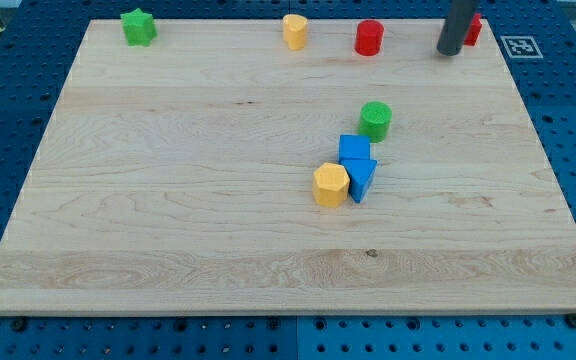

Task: Point at the red circle

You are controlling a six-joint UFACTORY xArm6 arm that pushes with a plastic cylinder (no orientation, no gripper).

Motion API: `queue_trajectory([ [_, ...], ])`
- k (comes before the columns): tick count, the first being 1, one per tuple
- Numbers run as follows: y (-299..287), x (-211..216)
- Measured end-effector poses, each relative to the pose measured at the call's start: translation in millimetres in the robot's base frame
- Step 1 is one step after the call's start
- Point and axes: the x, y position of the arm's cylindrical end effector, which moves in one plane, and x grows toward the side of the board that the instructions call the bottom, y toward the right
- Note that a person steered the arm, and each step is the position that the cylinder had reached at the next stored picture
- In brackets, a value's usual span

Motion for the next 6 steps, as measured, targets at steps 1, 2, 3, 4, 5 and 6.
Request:
queue_trajectory([
  [1,-3,-3],
  [2,-3,-25],
  [3,-17,-48],
  [4,-48,-51],
  [5,-76,-47],
  [6,-90,-33],
])
